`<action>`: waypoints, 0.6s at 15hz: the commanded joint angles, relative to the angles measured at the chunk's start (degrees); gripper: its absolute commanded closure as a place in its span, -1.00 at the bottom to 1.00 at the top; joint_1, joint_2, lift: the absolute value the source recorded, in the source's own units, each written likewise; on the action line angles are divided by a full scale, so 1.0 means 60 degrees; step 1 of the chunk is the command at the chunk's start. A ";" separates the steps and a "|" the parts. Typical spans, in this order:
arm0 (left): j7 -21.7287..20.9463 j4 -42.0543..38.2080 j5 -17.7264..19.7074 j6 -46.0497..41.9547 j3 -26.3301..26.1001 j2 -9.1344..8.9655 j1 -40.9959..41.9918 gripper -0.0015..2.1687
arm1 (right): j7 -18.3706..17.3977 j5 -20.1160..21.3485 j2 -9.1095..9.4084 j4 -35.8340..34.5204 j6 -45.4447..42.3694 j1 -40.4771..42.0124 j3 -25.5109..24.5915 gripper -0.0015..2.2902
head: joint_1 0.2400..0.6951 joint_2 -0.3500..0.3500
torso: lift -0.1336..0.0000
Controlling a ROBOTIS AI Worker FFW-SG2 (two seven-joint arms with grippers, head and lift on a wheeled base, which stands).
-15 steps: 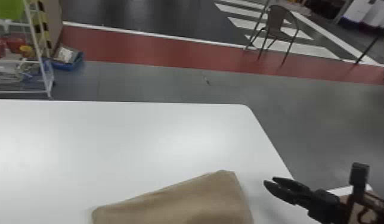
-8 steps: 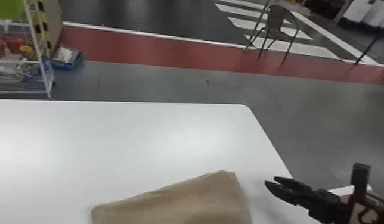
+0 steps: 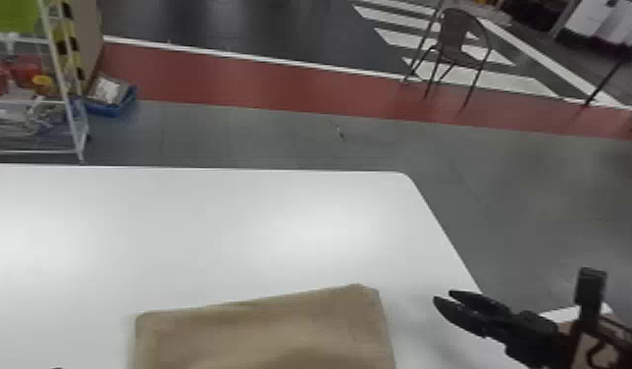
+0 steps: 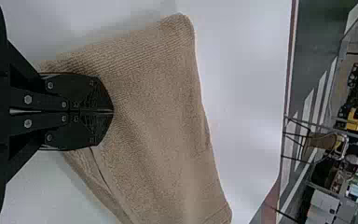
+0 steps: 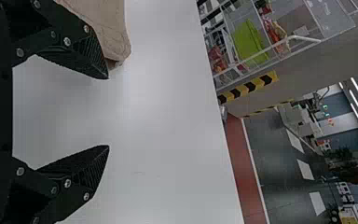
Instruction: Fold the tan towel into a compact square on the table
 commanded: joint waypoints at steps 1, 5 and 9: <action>-0.0004 0.0023 -0.0032 -0.0004 0.0233 -0.0013 -0.0046 0.65 | -0.0016 0.0014 0.0005 -0.0024 0.0003 0.0000 0.0015 -0.63 | 1.00 -1.00 | -0.84; -0.0063 0.0008 0.0027 -0.0004 0.0526 0.0002 0.0012 0.65 | -0.0060 0.0014 0.0005 -0.0024 0.0091 -0.0030 0.0074 -0.63 | 1.00 -1.00 | -0.84; -0.0722 -0.0915 0.0627 -0.0356 0.0921 -0.0013 0.0452 0.65 | -0.0074 0.0014 0.0137 -0.0112 0.0472 -0.0030 0.0206 -0.63 | 1.00 -1.00 | -0.84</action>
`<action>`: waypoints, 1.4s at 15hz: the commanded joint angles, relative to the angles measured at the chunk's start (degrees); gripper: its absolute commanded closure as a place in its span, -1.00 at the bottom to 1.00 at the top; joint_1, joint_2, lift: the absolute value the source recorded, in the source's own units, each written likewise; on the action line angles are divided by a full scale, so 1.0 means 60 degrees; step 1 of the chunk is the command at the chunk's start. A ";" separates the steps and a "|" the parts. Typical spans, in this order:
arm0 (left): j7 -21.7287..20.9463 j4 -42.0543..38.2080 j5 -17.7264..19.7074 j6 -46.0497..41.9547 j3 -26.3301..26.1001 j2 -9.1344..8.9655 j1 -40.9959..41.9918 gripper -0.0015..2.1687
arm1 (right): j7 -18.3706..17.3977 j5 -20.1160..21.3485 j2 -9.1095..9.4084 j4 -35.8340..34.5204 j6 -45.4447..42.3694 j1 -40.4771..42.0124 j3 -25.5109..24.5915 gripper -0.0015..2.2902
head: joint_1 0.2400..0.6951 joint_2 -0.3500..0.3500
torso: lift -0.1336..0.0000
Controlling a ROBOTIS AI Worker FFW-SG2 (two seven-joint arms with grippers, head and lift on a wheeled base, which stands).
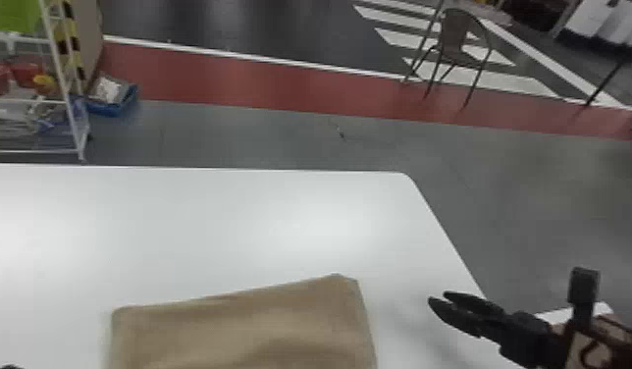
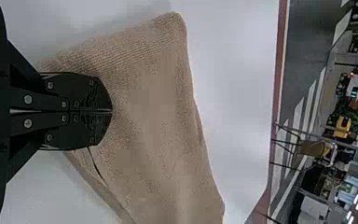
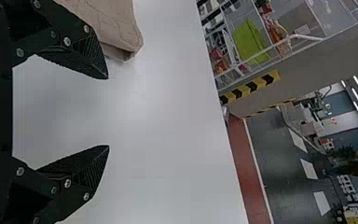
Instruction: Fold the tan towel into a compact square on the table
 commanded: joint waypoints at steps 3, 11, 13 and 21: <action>-0.0079 -0.0637 0.0184 -0.0052 -0.0060 -0.0013 -0.0049 0.65 | 0.0016 0.0002 0.0367 -0.0408 0.0331 0.0075 0.0144 -0.63 | 1.00 -1.00 | -0.84; 0.0083 0.0139 -0.0036 -0.0082 -0.0484 -0.0042 -0.0664 0.65 | -0.0101 0.0148 0.0587 -0.0657 0.1532 0.0031 0.0818 -0.63 | 1.00 -1.00 | -0.84; 0.0112 0.0373 -0.0109 -0.0082 -0.0558 -0.0027 -0.0767 0.65 | -0.0131 0.0412 0.0748 -0.1111 0.2118 -0.0013 0.1213 -0.63 | 1.00 -1.00 | -0.84; 0.0068 0.0447 -0.0212 -0.0199 -0.0572 -0.0027 -0.0928 0.65 | -0.0380 0.1686 0.0894 -0.1507 0.3729 -0.0716 0.2459 -0.63 | 1.00 -1.00 | -0.84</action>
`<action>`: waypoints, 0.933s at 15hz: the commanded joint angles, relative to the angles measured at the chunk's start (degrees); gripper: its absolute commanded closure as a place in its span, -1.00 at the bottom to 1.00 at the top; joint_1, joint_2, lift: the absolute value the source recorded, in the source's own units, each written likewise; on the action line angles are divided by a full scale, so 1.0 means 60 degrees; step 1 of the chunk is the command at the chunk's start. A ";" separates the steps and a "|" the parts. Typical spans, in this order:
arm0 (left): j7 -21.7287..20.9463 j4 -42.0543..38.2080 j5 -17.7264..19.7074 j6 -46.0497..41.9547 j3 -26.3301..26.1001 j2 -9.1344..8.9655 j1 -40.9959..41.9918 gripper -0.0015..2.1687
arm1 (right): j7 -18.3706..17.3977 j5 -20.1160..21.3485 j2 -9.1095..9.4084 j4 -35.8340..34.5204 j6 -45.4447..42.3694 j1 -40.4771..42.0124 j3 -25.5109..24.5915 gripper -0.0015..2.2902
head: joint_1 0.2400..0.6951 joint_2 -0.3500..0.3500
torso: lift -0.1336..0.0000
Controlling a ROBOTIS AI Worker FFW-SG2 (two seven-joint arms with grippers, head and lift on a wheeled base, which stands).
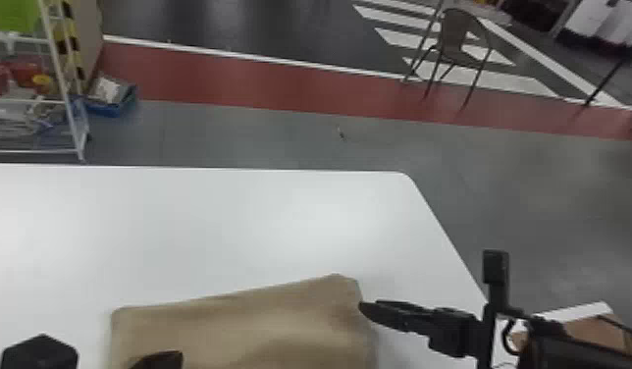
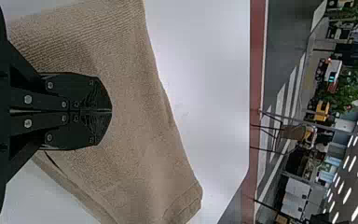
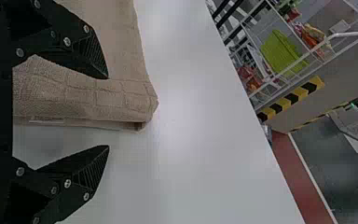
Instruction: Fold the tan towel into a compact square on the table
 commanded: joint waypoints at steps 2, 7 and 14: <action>-0.0008 0.0060 0.0006 -0.0034 -0.0023 -0.0019 -0.0162 0.65 | -0.0087 0.0287 0.0000 0.0027 0.0402 -0.0153 0.0212 -0.63 | 1.00 -1.00 | -0.84; 0.0036 0.0207 0.0006 -0.0122 -0.0170 -0.0019 -0.0338 0.65 | -0.0072 0.0375 -0.0044 0.0027 0.0929 -0.0153 0.0227 -0.63 | 1.00 -1.00 | -0.84; 0.0080 0.0397 -0.0155 -0.0297 -0.0389 -0.0033 -0.0425 0.65 | -0.0058 0.0243 -0.0073 0.0188 0.1164 -0.0212 0.0330 -0.63 | 1.00 -1.00 | -0.84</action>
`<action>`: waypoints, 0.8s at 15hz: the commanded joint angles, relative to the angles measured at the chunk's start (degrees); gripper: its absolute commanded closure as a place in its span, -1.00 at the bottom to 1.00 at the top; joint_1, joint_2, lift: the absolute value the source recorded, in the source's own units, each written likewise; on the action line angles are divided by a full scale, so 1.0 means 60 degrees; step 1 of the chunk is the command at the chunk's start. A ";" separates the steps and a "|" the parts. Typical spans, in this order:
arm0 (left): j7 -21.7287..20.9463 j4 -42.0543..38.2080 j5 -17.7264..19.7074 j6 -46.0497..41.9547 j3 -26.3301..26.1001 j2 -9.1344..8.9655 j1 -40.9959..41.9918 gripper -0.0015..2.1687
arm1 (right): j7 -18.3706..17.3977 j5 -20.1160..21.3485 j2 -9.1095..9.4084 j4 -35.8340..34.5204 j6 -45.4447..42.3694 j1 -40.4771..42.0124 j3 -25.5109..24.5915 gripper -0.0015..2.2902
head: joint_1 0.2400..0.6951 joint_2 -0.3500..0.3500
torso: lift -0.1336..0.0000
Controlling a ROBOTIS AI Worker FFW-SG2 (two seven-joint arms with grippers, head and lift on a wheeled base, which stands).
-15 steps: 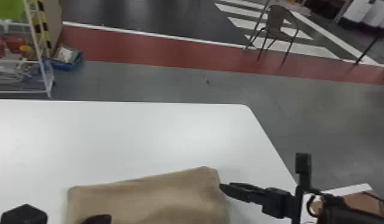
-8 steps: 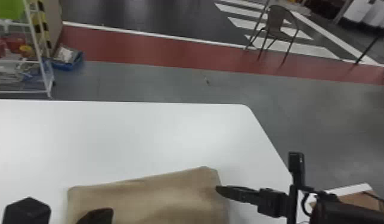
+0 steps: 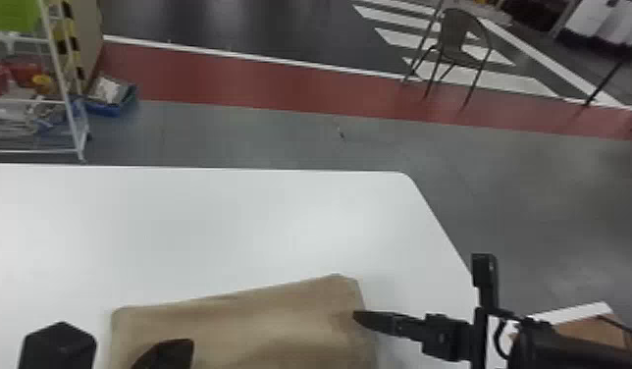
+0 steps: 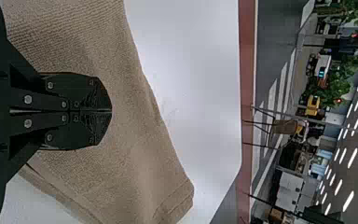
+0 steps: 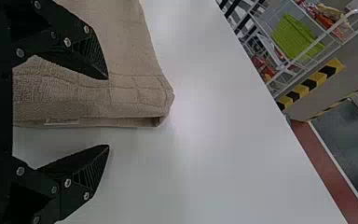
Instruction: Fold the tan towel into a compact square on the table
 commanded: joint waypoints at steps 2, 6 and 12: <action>-0.0001 0.0030 -0.0133 -0.0002 -0.0096 -0.0002 -0.0003 0.65 | 0.0001 0.0033 0.0014 0.0081 0.0266 -0.0069 0.0275 -0.62 | 1.00 -1.00 | -0.84; -0.0015 -0.0029 -0.0192 -0.0031 -0.0140 0.0056 0.0085 0.65 | -0.0014 0.0164 0.0014 0.0081 0.0471 -0.0113 0.0670 -0.60 | 1.00 -1.00 | -0.84; -0.0015 -0.0087 -0.0280 -0.0237 -0.0184 0.0100 0.0217 0.65 | 0.0045 0.0208 0.0014 0.0183 0.0794 -0.0187 0.0685 -0.42 | 1.00 -1.00 | -0.84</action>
